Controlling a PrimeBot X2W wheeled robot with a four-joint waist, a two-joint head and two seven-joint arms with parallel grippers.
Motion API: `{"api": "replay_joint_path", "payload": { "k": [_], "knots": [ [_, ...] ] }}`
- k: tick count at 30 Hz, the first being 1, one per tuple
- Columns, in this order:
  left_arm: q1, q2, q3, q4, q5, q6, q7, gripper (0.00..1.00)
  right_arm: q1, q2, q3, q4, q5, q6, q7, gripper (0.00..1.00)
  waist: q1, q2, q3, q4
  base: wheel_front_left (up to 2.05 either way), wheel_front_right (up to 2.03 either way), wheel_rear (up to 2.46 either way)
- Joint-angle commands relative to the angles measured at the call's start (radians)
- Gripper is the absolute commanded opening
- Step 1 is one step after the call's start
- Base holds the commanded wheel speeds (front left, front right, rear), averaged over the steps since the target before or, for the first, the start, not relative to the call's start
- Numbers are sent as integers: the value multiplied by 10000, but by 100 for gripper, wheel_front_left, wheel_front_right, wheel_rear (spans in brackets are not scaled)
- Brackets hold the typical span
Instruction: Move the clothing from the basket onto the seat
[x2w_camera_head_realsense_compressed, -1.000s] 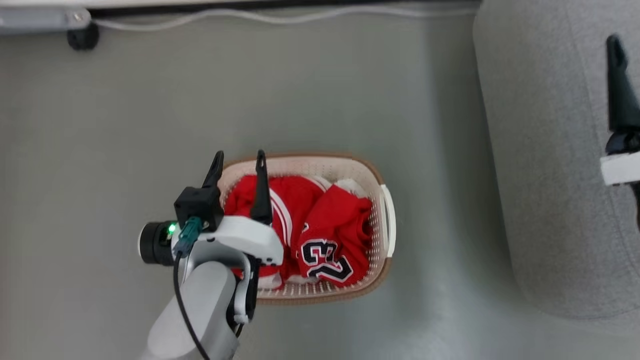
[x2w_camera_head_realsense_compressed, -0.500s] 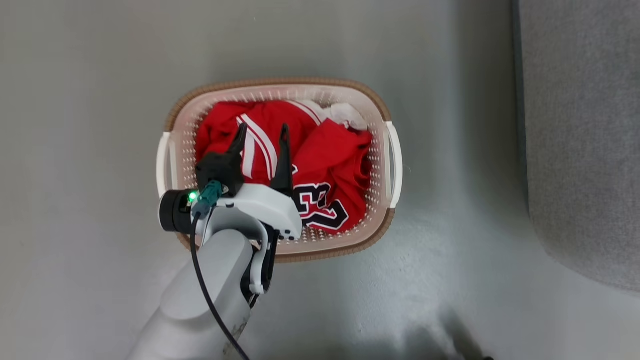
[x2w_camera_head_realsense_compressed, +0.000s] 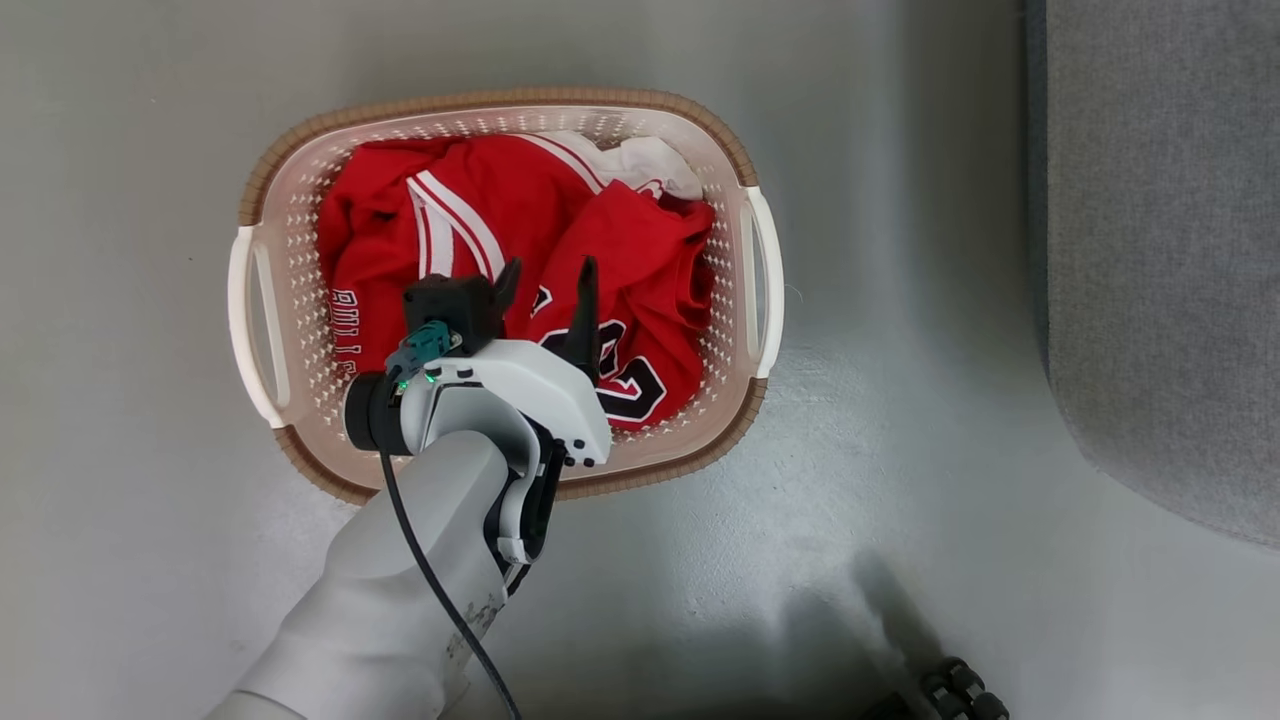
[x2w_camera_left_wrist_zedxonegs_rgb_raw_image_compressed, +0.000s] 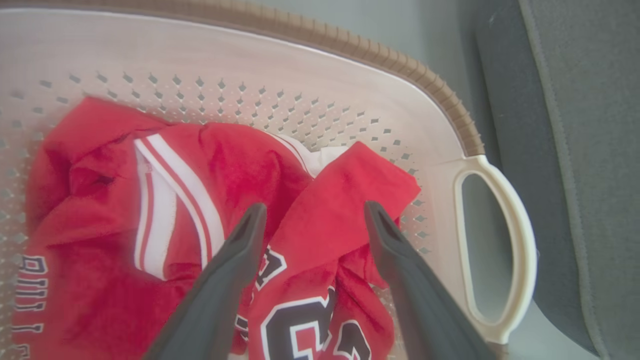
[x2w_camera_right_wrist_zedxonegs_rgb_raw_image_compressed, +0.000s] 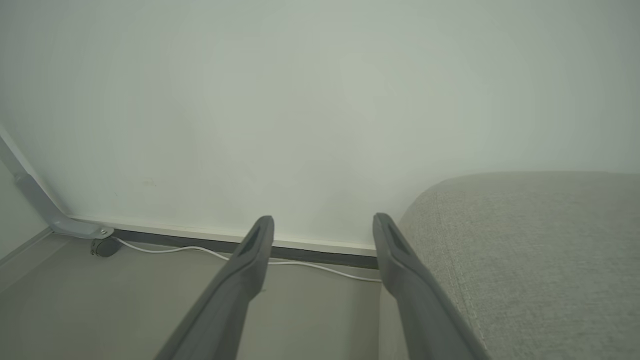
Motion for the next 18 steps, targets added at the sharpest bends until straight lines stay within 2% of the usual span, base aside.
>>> {"api": "replay_joint_path", "payload": {
  "k": [1, 13, 18],
  "knots": [
    [-63, 62, -1, -4, -194, -84, -88, 100, 216, -159, 77, -286, 54, 71, -61, 100, 0, 0, 20, -35, 0, 0, 0],
    [-1238, 62, -1920, 1955, -1858, 58, -88, 100, 109, -178, 138, -585, 182, 71, -61, 100, 0, 0, 469, -482, 0, 0, 0],
    [-1674, 62, -2795, 2673, -2505, 698, 21, 100, 80, -134, 165, -696, 189, 71, -61, 100, 0, 0, 582, -615, 0, 0, 0]
  ]
}}
